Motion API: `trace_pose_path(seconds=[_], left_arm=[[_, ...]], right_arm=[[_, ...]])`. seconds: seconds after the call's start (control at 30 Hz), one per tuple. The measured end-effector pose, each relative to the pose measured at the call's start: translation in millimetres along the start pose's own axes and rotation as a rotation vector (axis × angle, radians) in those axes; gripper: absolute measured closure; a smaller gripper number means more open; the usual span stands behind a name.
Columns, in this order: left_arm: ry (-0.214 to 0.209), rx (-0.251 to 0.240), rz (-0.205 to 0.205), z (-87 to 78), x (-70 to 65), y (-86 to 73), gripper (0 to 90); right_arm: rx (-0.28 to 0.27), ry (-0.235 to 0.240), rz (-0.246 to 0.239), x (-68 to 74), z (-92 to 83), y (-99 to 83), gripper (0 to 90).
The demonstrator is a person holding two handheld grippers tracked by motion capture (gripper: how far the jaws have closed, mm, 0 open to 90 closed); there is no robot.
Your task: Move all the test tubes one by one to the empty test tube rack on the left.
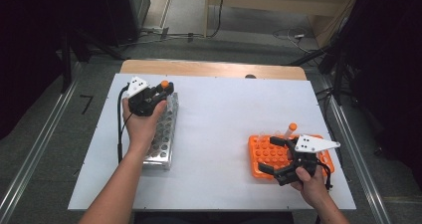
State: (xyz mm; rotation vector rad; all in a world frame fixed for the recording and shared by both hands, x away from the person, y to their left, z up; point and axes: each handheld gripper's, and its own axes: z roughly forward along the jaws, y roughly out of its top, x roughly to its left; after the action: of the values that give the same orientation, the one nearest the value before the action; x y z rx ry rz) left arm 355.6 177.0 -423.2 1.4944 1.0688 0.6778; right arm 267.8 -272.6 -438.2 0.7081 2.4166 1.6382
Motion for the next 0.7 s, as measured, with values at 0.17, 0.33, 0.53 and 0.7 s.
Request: trace_pose_path(seconds=[0.17, 0.33, 0.53, 0.7], left_arm=[[0.015, 0.047, 0.019, 0.2, -2.4, -1.8, 71.5], [0.030, 0.099, 0.038, 1.2, -4.4, -4.2, 71.4], [0.043, 0.159, 0.042, 5.7, -7.1, -7.4, 71.2], [0.042, 0.196, 0.022, 8.5, -6.2, -9.5, 70.0]], right_arm=[[-0.003, -0.001, -0.002, -0.3, -0.8, -0.2, 0.0], [-0.005, -0.005, -0.001, -0.7, -1.4, -0.3, 0.0], [-0.009, -0.008, 0.000, -2.1, -1.4, -0.7, 0.0], [-0.012, -0.017, 0.001, -3.6, -2.7, -0.8, 0.0]])
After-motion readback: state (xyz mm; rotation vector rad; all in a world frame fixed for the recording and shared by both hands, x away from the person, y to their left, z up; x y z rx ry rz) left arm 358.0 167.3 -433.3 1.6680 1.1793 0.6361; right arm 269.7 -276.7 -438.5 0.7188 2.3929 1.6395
